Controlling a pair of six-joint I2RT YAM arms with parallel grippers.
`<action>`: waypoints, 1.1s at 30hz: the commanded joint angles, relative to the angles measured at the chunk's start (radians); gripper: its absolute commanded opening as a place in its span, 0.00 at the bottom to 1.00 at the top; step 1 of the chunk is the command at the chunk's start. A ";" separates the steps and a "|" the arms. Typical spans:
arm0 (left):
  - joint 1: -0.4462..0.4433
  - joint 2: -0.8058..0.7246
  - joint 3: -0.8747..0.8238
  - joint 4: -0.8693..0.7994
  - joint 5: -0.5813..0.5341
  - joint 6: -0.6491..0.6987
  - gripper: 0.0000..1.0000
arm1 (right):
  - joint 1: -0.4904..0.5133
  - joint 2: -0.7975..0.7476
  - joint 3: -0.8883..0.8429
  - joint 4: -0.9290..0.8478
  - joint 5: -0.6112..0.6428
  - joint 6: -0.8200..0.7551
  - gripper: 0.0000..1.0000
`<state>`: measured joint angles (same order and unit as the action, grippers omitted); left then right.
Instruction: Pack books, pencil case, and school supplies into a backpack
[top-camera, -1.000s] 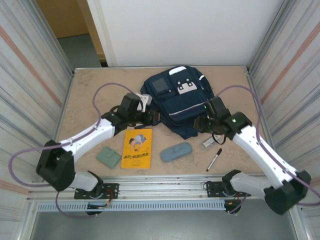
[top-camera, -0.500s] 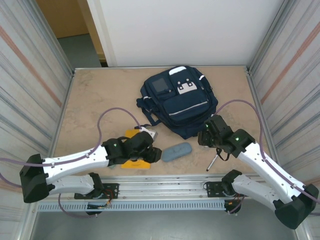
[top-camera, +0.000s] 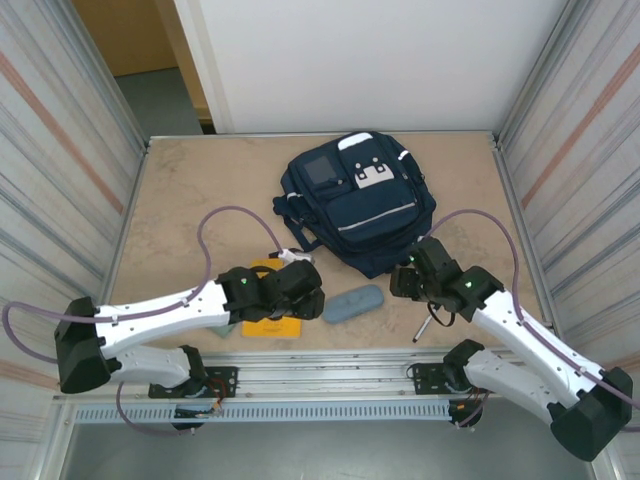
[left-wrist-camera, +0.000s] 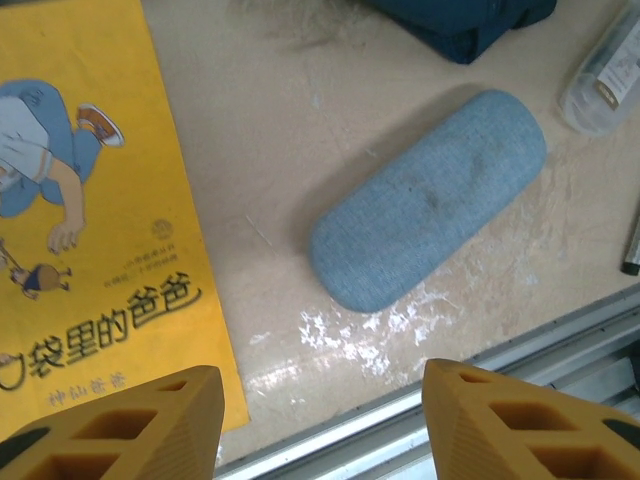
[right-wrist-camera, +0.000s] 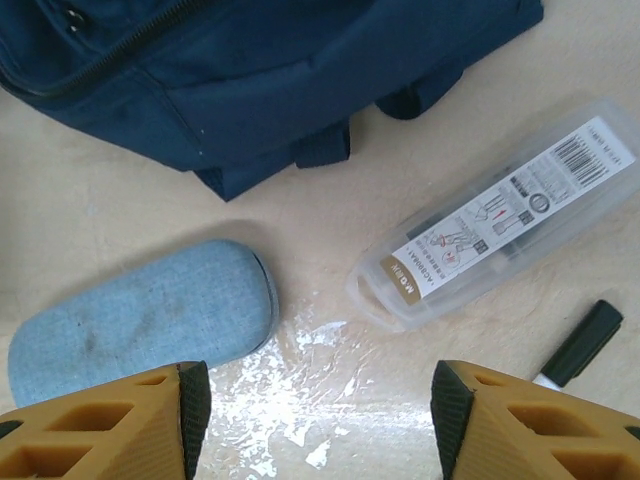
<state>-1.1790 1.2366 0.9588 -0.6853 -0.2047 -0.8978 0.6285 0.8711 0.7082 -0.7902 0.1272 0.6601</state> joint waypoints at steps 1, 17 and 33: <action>-0.020 -0.077 -0.026 -0.034 -0.040 -0.080 0.56 | 0.005 0.019 0.007 0.027 -0.045 0.023 0.61; 0.360 -0.254 -0.139 0.044 0.212 0.147 0.65 | 0.007 0.305 0.270 0.038 -0.049 -0.303 0.61; 0.708 -0.115 -0.255 0.099 0.361 0.316 0.65 | 0.007 0.932 0.618 0.201 0.017 -0.582 0.70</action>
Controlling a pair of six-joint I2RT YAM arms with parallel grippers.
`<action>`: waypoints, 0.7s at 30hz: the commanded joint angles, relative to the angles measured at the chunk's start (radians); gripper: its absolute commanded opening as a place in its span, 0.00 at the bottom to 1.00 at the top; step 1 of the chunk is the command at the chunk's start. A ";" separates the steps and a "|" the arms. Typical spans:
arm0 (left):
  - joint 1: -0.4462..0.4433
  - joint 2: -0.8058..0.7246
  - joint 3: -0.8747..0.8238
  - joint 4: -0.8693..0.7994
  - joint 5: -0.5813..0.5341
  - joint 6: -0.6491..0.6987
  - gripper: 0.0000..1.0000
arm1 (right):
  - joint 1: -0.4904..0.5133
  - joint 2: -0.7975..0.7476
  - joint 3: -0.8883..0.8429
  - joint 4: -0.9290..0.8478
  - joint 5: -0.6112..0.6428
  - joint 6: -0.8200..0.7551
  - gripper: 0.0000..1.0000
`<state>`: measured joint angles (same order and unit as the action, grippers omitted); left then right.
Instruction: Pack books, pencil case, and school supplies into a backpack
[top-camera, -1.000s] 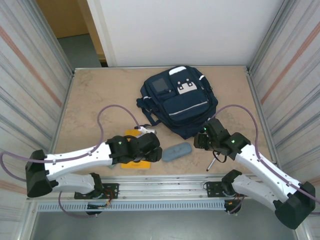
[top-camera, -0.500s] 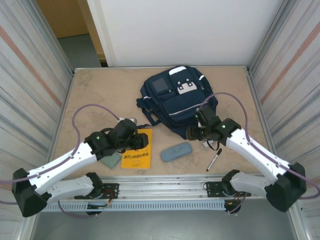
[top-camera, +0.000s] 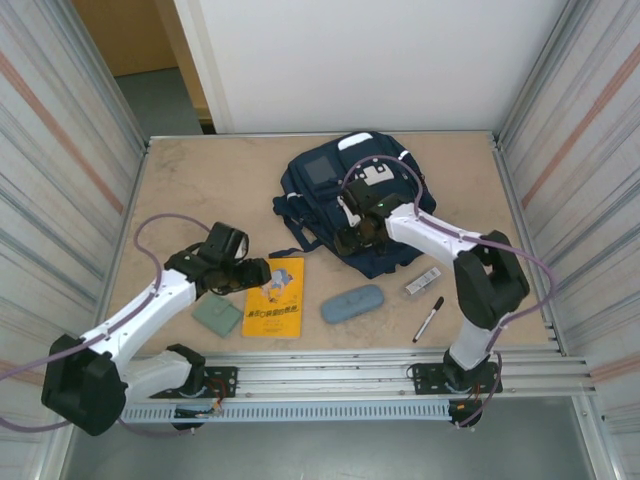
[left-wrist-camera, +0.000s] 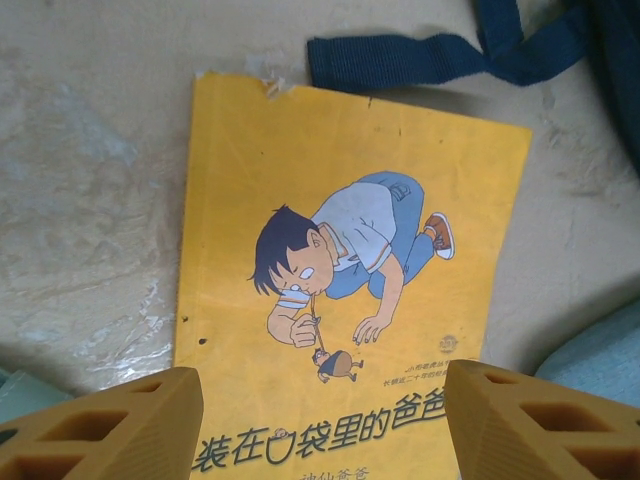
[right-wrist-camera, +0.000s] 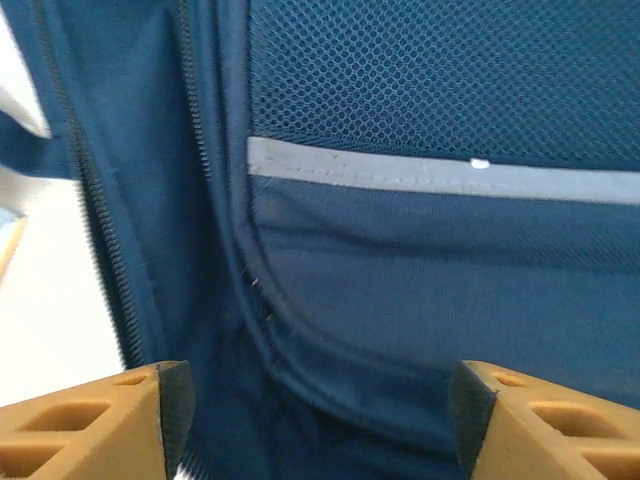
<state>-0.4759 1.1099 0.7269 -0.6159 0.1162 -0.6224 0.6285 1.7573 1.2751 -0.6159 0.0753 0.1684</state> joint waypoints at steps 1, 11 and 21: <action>0.005 0.016 -0.031 0.039 0.040 0.034 0.65 | 0.006 0.070 0.062 0.027 0.094 -0.107 0.70; 0.003 -0.026 -0.073 0.061 0.041 0.007 0.65 | 0.061 0.188 0.107 0.153 0.415 -0.266 0.68; 0.002 -0.098 -0.147 0.101 0.050 -0.028 0.66 | 0.083 0.168 0.126 0.224 0.376 -0.231 0.06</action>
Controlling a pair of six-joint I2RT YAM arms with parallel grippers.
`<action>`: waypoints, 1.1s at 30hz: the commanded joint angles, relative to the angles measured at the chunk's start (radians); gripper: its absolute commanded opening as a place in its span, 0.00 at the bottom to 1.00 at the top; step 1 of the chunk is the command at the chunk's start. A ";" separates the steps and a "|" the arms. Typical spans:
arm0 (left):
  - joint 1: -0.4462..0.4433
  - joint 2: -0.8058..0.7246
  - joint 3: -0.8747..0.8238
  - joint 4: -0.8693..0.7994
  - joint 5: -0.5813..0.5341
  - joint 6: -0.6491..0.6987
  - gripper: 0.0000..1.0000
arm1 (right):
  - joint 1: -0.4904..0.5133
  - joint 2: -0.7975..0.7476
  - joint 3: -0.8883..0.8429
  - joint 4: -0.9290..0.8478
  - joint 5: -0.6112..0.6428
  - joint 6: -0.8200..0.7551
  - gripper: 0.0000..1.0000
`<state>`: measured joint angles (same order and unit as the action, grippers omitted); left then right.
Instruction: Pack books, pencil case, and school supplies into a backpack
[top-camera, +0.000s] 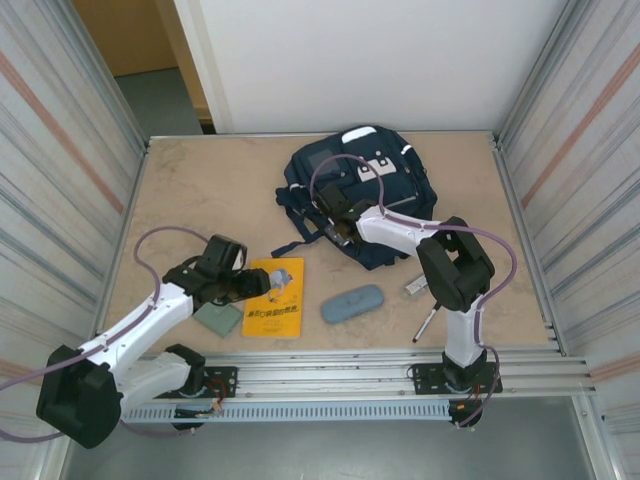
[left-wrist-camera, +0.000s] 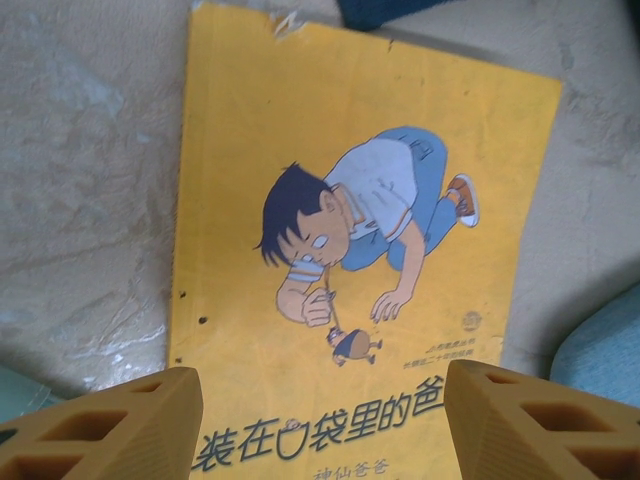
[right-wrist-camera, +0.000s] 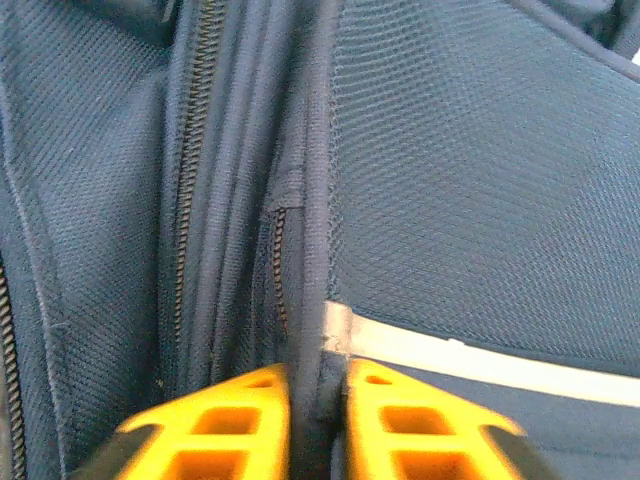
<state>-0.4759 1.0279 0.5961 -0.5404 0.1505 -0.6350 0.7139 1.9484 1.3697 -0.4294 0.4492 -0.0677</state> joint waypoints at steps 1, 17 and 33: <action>0.002 -0.010 -0.013 0.027 0.022 -0.013 0.66 | 0.000 -0.028 0.064 0.013 -0.011 0.019 0.00; 0.006 0.051 0.147 0.183 0.239 -0.013 0.66 | 0.093 -0.035 0.498 -0.230 -0.023 0.102 0.00; -0.002 0.322 0.342 0.443 0.261 -0.136 0.65 | 0.012 -0.053 0.486 -0.268 -0.307 0.332 0.00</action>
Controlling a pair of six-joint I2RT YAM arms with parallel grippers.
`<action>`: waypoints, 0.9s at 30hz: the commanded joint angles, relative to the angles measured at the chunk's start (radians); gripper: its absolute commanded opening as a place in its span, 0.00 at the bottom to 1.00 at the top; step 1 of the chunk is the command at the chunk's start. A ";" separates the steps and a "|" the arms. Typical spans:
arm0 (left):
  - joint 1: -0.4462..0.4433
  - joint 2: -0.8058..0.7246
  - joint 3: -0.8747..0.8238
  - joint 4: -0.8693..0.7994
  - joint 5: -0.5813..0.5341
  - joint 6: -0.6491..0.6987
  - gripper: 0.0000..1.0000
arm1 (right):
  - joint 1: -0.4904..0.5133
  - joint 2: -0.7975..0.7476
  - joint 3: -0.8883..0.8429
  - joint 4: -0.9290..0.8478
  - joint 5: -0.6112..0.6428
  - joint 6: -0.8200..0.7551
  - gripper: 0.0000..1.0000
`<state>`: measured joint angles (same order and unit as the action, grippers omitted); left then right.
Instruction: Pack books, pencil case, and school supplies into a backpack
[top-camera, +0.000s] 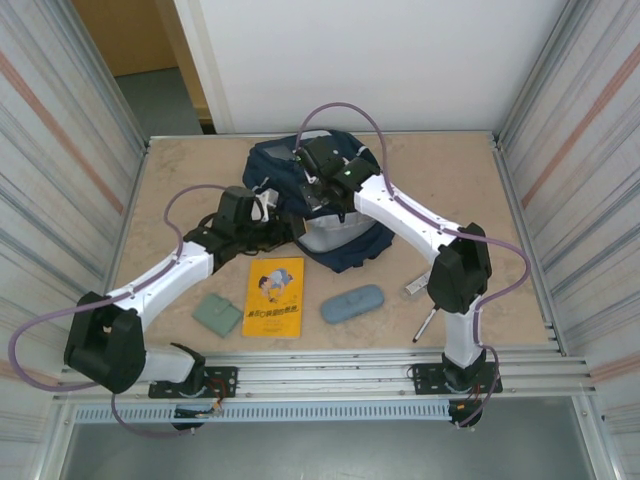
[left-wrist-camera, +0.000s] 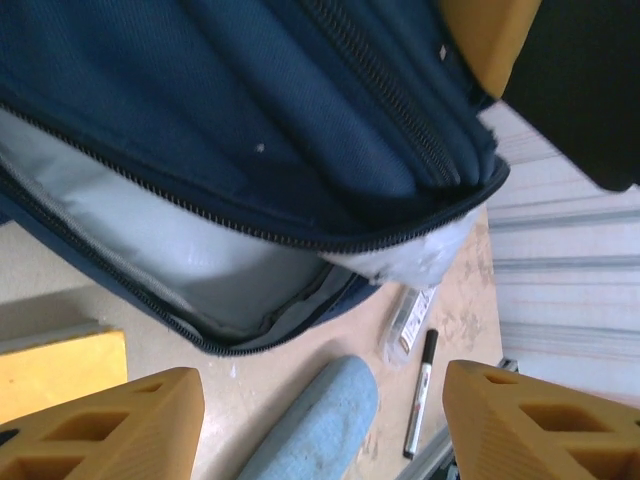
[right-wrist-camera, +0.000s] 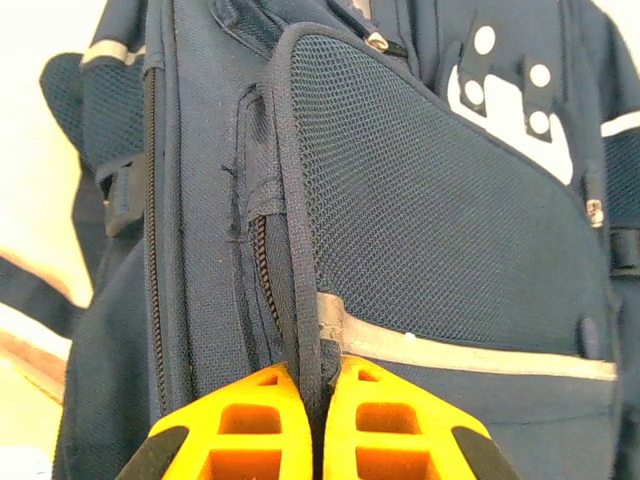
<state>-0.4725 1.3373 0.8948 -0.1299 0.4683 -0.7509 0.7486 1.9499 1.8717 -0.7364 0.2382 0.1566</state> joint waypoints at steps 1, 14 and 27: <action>-0.011 0.030 0.062 0.005 -0.091 -0.016 0.65 | -0.031 -0.060 -0.031 0.044 -0.126 0.125 0.00; -0.128 0.185 0.134 -0.006 -0.382 -0.163 0.64 | -0.054 -0.070 -0.078 0.081 -0.210 0.156 0.00; -0.230 0.239 0.046 0.180 -0.548 -0.374 0.63 | -0.059 -0.059 -0.075 0.108 -0.302 0.196 0.00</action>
<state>-0.6811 1.5402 0.9642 -0.0212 -0.0055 -1.0470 0.6823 1.9388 1.7924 -0.6930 0.0021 0.3023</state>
